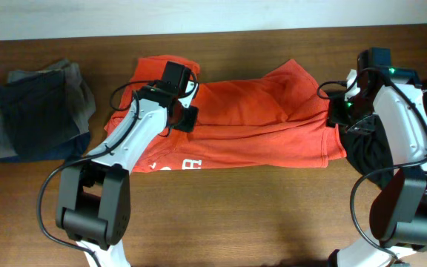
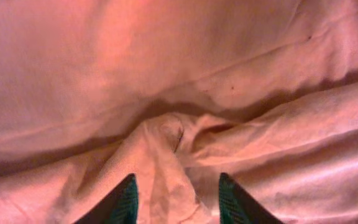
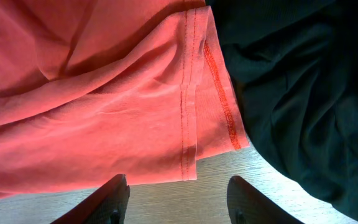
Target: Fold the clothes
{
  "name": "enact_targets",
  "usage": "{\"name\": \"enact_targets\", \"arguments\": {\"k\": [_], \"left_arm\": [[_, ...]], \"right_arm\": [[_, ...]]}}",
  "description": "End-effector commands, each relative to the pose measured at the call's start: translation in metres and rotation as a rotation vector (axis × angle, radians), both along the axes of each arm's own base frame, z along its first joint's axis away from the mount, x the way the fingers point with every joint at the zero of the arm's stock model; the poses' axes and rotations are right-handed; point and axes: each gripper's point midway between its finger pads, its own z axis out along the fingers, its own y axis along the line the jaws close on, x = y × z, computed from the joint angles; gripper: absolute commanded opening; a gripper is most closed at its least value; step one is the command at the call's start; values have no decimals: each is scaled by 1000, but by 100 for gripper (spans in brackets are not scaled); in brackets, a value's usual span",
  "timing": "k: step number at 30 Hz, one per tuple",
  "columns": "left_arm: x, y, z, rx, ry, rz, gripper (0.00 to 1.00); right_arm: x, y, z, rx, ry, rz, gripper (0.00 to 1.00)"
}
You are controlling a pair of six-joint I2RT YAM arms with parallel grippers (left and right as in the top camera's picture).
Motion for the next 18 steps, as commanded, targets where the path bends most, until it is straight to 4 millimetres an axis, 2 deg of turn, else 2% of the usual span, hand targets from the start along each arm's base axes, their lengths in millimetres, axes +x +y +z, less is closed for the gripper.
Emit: {"name": "enact_targets", "arguments": {"k": [1,4,7,9,13,18], "left_arm": [[9,0,12,3,-15,2,43],[20,1,32,-9,-46,12,44],[40,4,60,-56,-106,29,60],[53,11,78,-86,-146,50,62],[77,42,104,-144,-205,115,62],[96,89,101,-216,-212,197,62]], "right_arm": [[3,0,7,1,-24,7,56],[4,0,7,0,-27,7,56],[4,0,7,1,-27,7,56],[4,1,7,4,-27,8,56],[4,2,7,8,-27,10,56],[5,7,7,8,-27,23,56]]}}
